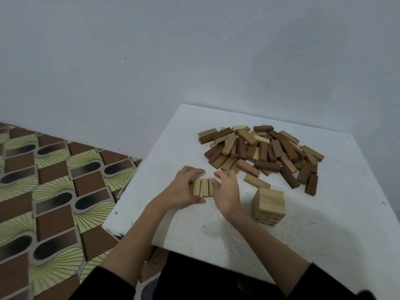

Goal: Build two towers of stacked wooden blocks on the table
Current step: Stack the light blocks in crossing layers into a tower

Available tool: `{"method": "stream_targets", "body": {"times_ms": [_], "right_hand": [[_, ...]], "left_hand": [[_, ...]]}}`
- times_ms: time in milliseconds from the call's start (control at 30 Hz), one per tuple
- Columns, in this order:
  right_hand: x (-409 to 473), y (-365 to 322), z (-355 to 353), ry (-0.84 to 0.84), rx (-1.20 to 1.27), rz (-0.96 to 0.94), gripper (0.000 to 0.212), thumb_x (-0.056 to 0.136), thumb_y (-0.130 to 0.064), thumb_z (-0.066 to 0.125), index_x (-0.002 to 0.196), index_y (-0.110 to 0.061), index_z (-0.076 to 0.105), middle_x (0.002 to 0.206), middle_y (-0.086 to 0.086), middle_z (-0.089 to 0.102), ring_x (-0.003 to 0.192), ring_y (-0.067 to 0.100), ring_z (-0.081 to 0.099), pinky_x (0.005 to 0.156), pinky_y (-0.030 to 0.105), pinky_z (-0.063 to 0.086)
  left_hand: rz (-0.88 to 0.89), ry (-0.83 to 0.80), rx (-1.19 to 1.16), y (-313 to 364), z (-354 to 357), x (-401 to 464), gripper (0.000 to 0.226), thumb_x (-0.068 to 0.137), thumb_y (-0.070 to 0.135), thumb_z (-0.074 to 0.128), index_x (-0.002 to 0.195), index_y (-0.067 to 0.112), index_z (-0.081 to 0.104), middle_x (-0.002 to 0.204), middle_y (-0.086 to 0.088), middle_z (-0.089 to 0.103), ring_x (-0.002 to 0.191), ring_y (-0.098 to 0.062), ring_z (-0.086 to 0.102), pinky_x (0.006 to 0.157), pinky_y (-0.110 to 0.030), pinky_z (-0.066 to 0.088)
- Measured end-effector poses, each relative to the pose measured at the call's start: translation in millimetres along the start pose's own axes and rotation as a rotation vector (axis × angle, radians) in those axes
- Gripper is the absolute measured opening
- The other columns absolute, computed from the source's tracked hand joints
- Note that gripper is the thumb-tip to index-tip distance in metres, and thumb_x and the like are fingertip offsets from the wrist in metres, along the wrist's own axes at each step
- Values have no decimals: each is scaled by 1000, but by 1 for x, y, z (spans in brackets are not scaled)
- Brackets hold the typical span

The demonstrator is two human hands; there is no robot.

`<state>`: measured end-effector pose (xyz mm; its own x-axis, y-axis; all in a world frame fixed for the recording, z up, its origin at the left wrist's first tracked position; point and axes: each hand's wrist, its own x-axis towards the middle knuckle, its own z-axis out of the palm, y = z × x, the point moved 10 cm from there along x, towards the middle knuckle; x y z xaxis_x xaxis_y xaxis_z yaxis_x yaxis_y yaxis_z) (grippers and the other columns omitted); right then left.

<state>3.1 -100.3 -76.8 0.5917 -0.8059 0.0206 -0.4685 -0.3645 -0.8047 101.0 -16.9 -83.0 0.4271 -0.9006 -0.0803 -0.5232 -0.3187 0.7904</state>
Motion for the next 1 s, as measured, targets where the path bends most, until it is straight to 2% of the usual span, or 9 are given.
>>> {"method": "stream_targets", "body": {"times_ms": [67, 167, 333, 433, 533, 600, 733, 833, 1000], "right_hand": [[-3, -1, 3, -31, 45, -35, 32, 95, 3, 40, 126, 2, 52, 115, 2, 42, 101, 10, 46, 75, -1, 32], [-7, 1, 8, -79, 67, -76, 42, 92, 10, 37, 130, -2, 49, 125, 4, 47, 102, 7, 44, 83, 2, 33], [-16, 1, 11, -120, 148, -169, 59, 81, 12, 51, 137, -6, 42, 127, 3, 44, 97, 11, 42, 75, 4, 37], [-20, -1, 14, -156, 99, -244, 73, 74, 10, 55, 141, -9, 35, 123, -1, 40, 102, 14, 39, 80, 12, 37], [-20, -2, 15, -126, 53, -298, 72, 75, 5, 59, 142, -9, 36, 124, 4, 47, 103, 20, 42, 88, 33, 43], [-20, -2, 15, -115, 46, -290, 71, 76, 6, 59, 141, -9, 37, 125, 7, 50, 103, 20, 42, 90, 38, 44], [-20, -4, 16, -111, 47, -288, 73, 77, 6, 59, 143, -13, 34, 125, 6, 50, 104, 19, 40, 91, 37, 43], [-20, -4, 16, -110, 40, -292, 73, 77, 6, 59, 143, -14, 34, 125, 6, 50, 105, 20, 40, 91, 38, 43], [-20, -6, 15, -113, 50, -290, 72, 77, 8, 59, 142, -14, 36, 123, 5, 51, 104, 16, 40, 90, 35, 44]], "left_hand": [[30, -43, 3, 1, 5, -2, 78, 67, 9, 83, 135, 17, 45, 126, 2, 40, 110, -13, 40, 78, -2, 35], [76, 12, -7, 4, 2, -4, 72, 69, 6, 81, 133, 15, 49, 119, 2, 49, 100, -10, 43, 75, 0, 31], [112, 87, -73, 7, -1, -7, 66, 69, 3, 80, 127, 17, 52, 109, 8, 54, 89, 9, 44, 74, -3, 35], [98, 115, -110, 5, -2, -8, 67, 69, 3, 80, 126, 23, 50, 106, 14, 53, 85, 14, 44, 73, -4, 37], [86, 128, -122, 3, -2, -9, 68, 69, 6, 81, 126, 24, 49, 103, 20, 51, 84, 15, 44, 72, -5, 38], [85, 124, -117, 3, -1, -9, 69, 69, 6, 82, 126, 24, 48, 102, 21, 50, 84, 16, 44, 72, -4, 38], [74, 88, -87, -1, 1, -6, 76, 68, 9, 83, 130, 29, 43, 109, 16, 52, 84, 12, 44, 71, -4, 38], [55, 78, -78, -3, 0, -7, 79, 68, 10, 83, 132, 31, 41, 109, 19, 51, 81, 4, 46, 69, -5, 39], [36, 97, -130, -4, -1, -9, 75, 68, 4, 81, 126, 33, 43, 105, 19, 52, 75, 10, 44, 67, -5, 40]]}}
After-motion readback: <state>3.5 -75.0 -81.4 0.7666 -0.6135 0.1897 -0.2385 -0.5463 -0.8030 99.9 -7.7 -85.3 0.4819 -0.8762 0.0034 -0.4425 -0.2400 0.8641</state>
